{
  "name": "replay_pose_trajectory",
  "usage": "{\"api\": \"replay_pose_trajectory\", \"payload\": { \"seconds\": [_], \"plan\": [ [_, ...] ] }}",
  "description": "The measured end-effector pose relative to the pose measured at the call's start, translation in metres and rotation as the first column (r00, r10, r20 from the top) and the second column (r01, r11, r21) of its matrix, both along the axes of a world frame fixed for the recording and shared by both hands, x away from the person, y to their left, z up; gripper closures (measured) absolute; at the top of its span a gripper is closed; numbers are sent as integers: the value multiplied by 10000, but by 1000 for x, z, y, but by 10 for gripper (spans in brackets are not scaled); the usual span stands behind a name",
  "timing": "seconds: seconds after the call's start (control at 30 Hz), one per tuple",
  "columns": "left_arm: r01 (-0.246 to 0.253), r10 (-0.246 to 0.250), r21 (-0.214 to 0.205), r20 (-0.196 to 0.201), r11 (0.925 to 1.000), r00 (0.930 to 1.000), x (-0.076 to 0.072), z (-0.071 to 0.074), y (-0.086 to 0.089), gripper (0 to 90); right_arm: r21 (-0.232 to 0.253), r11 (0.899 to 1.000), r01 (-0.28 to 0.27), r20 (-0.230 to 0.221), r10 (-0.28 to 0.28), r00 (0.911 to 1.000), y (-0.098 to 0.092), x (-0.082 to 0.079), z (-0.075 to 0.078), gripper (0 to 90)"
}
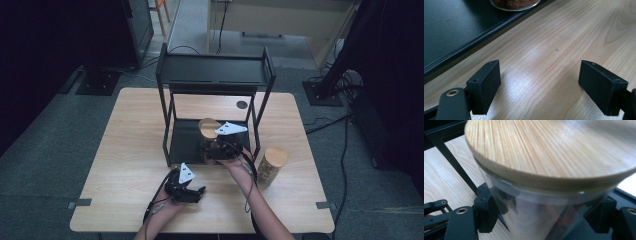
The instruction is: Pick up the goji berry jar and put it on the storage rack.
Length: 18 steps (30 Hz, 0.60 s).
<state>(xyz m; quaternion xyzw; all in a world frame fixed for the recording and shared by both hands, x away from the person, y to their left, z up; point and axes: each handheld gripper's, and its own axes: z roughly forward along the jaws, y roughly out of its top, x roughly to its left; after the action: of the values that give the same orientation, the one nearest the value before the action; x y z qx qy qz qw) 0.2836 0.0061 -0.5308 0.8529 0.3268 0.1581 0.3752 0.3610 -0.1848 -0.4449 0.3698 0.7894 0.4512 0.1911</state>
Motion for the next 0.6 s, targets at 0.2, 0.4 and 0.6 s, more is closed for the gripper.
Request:
{"api": "replay_pose_trajectory", "payload": {
  "seconds": [0.2, 0.4, 0.6],
  "plan": [
    [9, -9, 4, -1, 10000, 10000, 0, 0, 0, 183, -45, 10000, 29, -18, -29, 10000, 3, 4, -1, 251],
    [6, -6, -5, -1, 10000, 10000, 0, 0, 0, 183, 88, 9999, 95, -76, -95, 9999, 3, 7, -2, 251],
    [14, -14, 7, 10, 10000, 10000, 0, 0, 0, 183, 116, 9998, 136, -55, -135, 9999, 4, 10, -3, 251]
  ]
}}
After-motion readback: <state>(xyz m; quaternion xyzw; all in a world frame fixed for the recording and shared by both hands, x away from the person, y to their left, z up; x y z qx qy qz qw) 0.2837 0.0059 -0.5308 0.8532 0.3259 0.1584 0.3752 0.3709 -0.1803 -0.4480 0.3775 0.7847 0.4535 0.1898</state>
